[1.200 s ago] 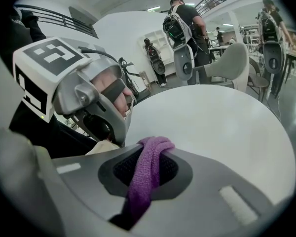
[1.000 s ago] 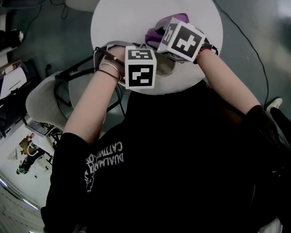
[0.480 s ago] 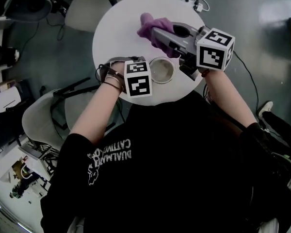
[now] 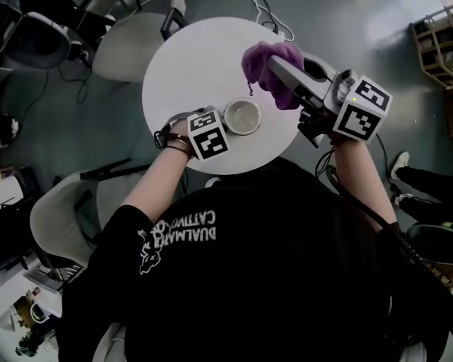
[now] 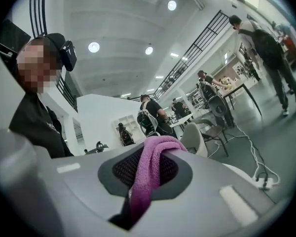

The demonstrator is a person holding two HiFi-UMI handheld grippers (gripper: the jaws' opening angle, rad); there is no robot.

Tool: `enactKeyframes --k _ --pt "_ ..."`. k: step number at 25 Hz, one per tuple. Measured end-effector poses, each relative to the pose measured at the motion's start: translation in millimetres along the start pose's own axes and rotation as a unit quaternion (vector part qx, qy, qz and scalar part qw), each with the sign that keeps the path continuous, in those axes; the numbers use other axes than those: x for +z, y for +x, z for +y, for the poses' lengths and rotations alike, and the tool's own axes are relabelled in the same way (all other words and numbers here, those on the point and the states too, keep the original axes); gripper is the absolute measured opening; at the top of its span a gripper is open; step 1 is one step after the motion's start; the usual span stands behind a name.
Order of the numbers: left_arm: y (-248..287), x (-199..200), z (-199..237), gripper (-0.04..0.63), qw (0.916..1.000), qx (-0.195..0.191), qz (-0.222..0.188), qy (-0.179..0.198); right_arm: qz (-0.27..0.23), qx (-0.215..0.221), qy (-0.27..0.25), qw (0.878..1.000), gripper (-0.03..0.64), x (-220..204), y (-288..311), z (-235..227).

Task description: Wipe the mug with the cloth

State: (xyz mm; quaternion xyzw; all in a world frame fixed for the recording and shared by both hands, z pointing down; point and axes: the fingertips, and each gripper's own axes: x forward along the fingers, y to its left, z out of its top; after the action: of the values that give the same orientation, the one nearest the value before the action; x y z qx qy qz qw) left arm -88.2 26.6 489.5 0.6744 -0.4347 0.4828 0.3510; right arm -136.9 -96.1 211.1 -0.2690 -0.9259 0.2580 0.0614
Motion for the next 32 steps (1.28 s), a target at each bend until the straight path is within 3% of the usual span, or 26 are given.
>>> enactKeyframes --k 4,14,16,20,22,26,29,32 --pt "-3.6 9.9 -11.0 0.06 0.9999 0.0 0.013 0.008 -0.022 -0.042 -0.017 0.999 0.037 2.3 -40.7 24.3" --pt "1.4 -2.1 26.0 0.06 0.9984 -0.019 0.053 -0.008 -0.064 -0.103 -0.027 0.992 0.037 6.0 -57.6 16.4" --pt "3.5 -3.3 30.8 0.092 0.9985 -0.019 0.051 -0.01 -0.07 -0.11 -0.027 0.991 0.037 4.5 -61.2 13.1" --pt "-3.3 1.7 0.1 0.238 0.9994 -0.012 0.032 -0.003 -0.09 -0.126 -0.036 0.987 0.037 -3.0 -93.6 45.0" --pt "-11.2 0.4 -14.5 0.259 0.9997 -0.005 0.022 -0.006 -0.1 -0.132 -0.04 0.985 0.037 -3.9 -108.7 65.1" --pt "-38.6 -31.9 -23.6 0.302 0.9969 0.017 0.054 -0.055 -0.124 -0.142 -0.041 0.981 0.038 3.2 -120.3 83.1" --pt "-56.8 -11.1 -42.5 0.301 0.9959 0.0 -0.051 -0.075 -0.129 -0.159 -0.04 0.978 0.038 1.3 -120.7 98.0" --pt "-101.6 -2.2 -38.6 0.29 0.9865 0.038 -0.135 -0.085 -0.127 -0.166 -0.056 0.976 0.038 5.4 -113.1 125.2"
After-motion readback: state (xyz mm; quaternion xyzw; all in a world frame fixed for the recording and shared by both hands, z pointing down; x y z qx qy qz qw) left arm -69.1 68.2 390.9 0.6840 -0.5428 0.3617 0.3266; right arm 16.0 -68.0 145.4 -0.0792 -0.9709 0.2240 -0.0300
